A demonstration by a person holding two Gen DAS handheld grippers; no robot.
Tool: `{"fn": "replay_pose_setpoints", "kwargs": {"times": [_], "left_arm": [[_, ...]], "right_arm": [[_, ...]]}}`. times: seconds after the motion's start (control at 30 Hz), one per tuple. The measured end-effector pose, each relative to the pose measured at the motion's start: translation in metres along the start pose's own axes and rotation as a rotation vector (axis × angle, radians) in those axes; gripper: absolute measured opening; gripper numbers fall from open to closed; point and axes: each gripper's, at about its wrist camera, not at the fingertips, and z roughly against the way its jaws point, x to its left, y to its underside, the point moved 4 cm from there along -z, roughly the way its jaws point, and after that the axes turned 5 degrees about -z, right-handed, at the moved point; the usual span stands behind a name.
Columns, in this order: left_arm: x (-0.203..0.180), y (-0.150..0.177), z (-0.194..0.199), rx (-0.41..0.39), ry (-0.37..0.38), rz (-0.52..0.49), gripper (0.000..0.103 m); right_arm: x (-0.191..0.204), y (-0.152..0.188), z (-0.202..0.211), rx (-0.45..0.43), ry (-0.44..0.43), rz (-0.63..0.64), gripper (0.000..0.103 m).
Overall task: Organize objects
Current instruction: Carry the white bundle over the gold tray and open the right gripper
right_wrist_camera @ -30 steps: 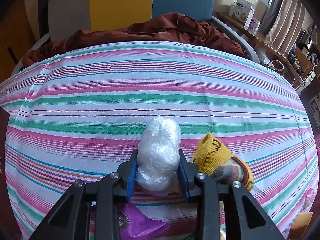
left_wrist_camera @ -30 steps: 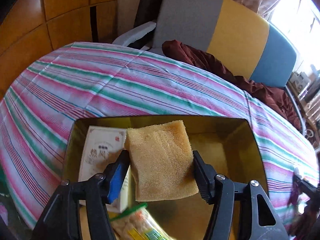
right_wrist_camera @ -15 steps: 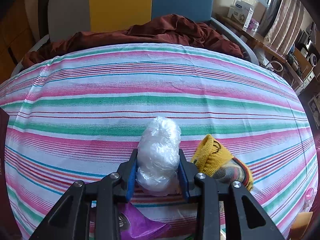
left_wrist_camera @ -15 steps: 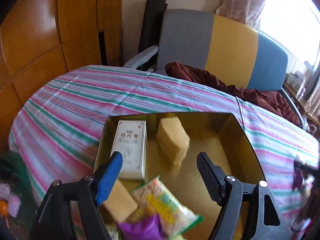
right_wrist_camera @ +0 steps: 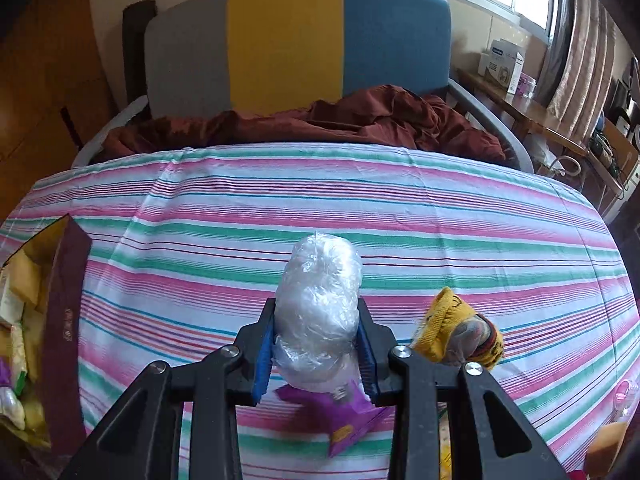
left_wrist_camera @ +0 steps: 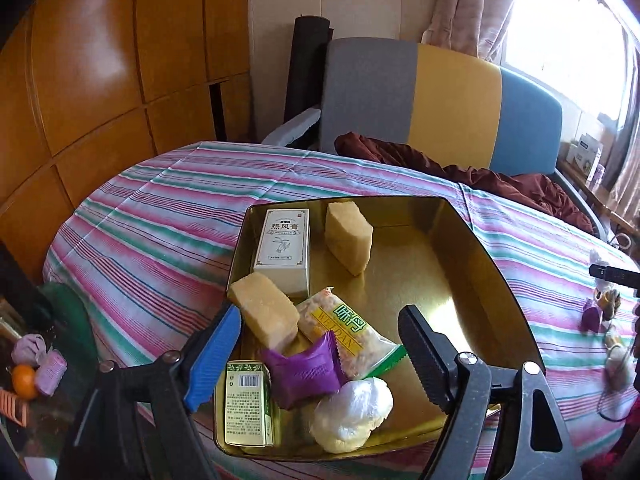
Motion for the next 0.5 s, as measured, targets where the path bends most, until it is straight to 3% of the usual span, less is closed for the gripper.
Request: {"fn": "replay_pose_setpoints", "kwargs": {"times": [0.23, 0.5], "left_arm": [[0.003, 0.007, 0.011, -0.018, 0.021, 0.015, 0.085], [0.013, 0.020, 0.013, -0.001, 0.016, 0.046, 0.085]], "right_arm": [[0.103, 0.015, 0.036, 0.006, -0.189, 0.111, 0.035], [0.217, 0.047, 0.045, 0.069, -0.356, 0.239, 0.035]]}}
